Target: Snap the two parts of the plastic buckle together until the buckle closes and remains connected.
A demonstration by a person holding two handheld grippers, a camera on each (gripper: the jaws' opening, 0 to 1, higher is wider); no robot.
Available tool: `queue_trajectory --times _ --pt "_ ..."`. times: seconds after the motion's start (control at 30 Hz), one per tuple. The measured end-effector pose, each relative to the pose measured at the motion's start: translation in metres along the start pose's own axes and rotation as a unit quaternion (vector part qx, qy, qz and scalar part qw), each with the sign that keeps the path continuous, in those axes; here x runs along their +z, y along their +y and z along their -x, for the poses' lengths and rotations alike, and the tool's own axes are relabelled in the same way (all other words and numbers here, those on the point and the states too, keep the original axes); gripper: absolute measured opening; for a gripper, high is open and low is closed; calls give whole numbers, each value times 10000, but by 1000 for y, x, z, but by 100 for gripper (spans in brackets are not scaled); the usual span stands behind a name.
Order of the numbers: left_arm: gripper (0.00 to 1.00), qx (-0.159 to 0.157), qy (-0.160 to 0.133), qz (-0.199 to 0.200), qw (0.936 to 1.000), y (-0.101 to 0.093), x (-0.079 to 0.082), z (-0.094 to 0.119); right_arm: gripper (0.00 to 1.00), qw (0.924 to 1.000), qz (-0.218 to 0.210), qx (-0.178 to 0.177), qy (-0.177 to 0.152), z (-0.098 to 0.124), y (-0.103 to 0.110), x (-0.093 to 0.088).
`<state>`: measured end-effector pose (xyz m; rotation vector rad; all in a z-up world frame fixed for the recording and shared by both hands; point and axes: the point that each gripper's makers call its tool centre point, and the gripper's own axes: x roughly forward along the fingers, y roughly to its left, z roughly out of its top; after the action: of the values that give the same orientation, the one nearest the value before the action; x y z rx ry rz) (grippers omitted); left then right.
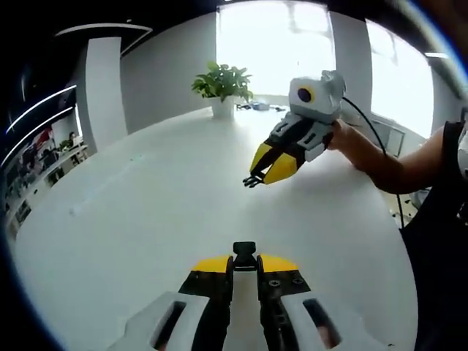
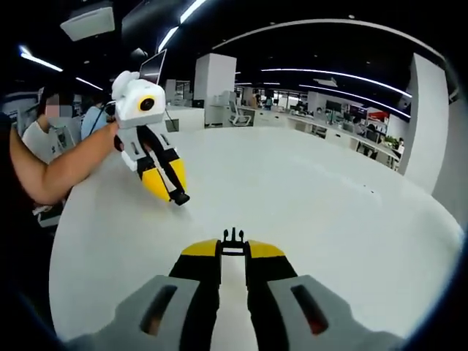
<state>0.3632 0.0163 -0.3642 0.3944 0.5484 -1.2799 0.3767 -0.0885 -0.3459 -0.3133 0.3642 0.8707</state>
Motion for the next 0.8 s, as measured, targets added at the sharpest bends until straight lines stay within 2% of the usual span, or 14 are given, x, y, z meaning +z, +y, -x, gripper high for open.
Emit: queue_trajectory --times 0.13,0.4,0.67,0.8 --pt "11 -52 -32 -19 10000 -1 1 1 11 9999 48 141 -74 0 5 3" --pt "11 -239 68 -92 9996 -7 -3 -3 11 9990 117 421 28 -2 14 -2" --pt "11 -521 -83 -152 9985 -17 1 -4 11 9972 68 737 -131 1 26 3" --pt "11 -569 -58 -249 9981 -19 -1 -6 11 9954 237 924 -107 1 36 1"
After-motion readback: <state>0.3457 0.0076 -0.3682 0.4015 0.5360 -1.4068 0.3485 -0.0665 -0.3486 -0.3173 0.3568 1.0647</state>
